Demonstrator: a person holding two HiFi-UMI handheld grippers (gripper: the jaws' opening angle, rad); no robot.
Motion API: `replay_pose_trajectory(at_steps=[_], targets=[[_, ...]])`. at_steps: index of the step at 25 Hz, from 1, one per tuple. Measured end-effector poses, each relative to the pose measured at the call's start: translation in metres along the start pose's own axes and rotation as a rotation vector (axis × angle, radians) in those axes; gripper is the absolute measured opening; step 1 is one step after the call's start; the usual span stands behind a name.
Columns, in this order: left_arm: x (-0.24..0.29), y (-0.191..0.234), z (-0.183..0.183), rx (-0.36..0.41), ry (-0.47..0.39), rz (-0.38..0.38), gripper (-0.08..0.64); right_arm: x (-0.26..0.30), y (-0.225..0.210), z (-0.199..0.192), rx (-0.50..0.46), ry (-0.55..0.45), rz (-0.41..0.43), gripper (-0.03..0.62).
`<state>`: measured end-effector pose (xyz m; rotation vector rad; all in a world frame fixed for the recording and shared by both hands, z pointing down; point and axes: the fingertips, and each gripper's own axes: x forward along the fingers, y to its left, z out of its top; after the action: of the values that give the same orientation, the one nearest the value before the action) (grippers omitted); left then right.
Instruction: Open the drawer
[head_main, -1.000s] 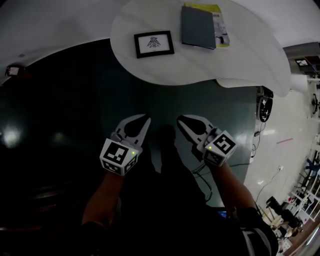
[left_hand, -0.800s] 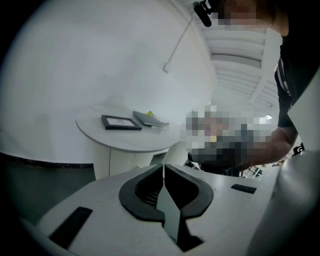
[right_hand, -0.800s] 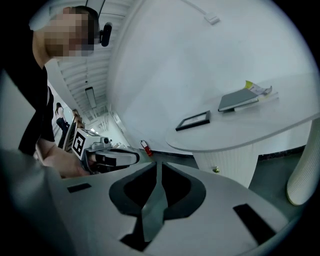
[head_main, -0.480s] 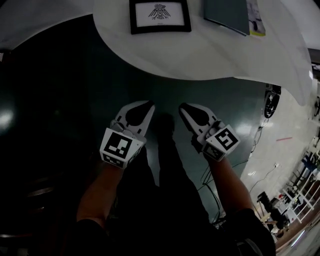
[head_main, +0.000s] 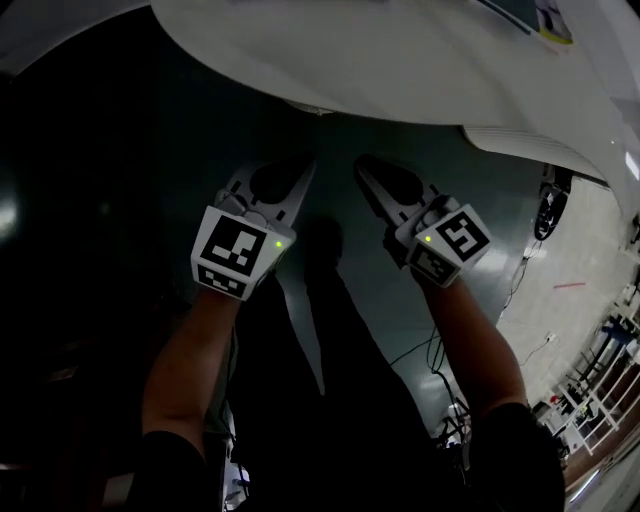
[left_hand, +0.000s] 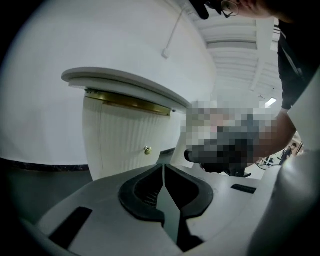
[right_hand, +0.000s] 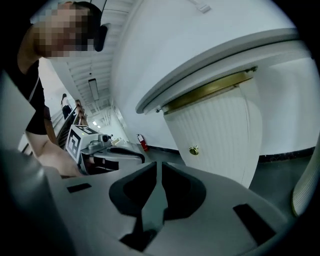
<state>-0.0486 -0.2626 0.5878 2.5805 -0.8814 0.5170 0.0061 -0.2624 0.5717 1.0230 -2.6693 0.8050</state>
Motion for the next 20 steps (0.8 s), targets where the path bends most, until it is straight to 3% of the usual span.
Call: replay_pose_trajectory(at_steps=[7,12,16,20], targets=[[0.039,0.029,-0.015,0.087,-0.012,0.009,0.021,0.023,-0.04,-0.019,-0.186,-0.005,-0.029,0.018],[0.115,0.034,-0.011,0.21,-0.024,-0.008,0.023,0.037,-0.096,-0.016,-0.324,0.003,-0.035,0.018],[0.106,0.042,-0.006,0.296,-0.015,-0.004,0.066,0.057,-0.081,-0.01,-0.532,0.094,-0.084,0.018],[0.128,0.049,0.001,0.34,0.0,0.012,0.088,0.058,-0.101,0.0,-0.584,0.131,-0.093,0.018]])
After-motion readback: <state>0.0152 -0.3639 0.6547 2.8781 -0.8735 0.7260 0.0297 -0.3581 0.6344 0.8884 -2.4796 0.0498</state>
